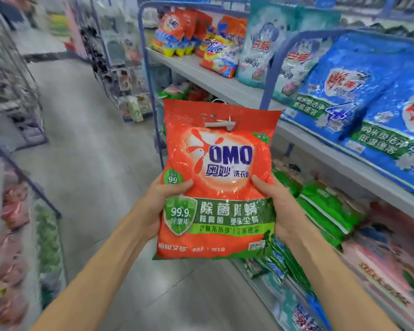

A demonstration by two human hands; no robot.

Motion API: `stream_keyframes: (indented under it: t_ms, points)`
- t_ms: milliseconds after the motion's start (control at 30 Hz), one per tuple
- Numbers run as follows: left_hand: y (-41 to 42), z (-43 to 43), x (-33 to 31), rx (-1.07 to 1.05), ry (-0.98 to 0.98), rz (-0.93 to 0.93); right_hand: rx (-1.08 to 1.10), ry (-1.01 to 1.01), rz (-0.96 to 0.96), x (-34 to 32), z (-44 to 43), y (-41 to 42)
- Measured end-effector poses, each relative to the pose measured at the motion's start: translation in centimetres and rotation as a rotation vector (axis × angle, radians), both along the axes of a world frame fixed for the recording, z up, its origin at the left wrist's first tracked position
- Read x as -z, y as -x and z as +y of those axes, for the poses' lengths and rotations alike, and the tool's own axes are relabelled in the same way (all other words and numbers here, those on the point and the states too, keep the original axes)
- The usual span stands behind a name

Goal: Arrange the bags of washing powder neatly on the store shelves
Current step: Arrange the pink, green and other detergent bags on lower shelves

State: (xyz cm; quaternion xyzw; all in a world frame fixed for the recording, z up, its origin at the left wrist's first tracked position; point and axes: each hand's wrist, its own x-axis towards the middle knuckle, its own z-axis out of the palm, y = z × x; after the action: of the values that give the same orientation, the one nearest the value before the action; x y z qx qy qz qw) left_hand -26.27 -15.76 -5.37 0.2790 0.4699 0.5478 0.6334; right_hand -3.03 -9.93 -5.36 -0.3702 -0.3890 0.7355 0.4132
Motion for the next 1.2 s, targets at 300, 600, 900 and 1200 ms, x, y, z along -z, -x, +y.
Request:
stream_keyframes:
  t_ms: [300,600,900,1200]
  points:
    - [13.2,6.4,2.3,-0.026,0.087,0.023,-0.027,0.106,-0.008,3.1,7.0,13.6]
    - [20.7,16.2,4.1,-0.019,0.174,0.015,-0.018,0.163,-0.038,5.7,16.8,20.8]
    - [26.9,29.6,5.6,0.012,0.237,0.033,0.032,0.222,-0.049,9.0,29.8,27.0]
    - [33.6,40.3,6.6,0.073,0.303,0.065,0.039,0.264,-0.034,9.7,39.2,33.4]
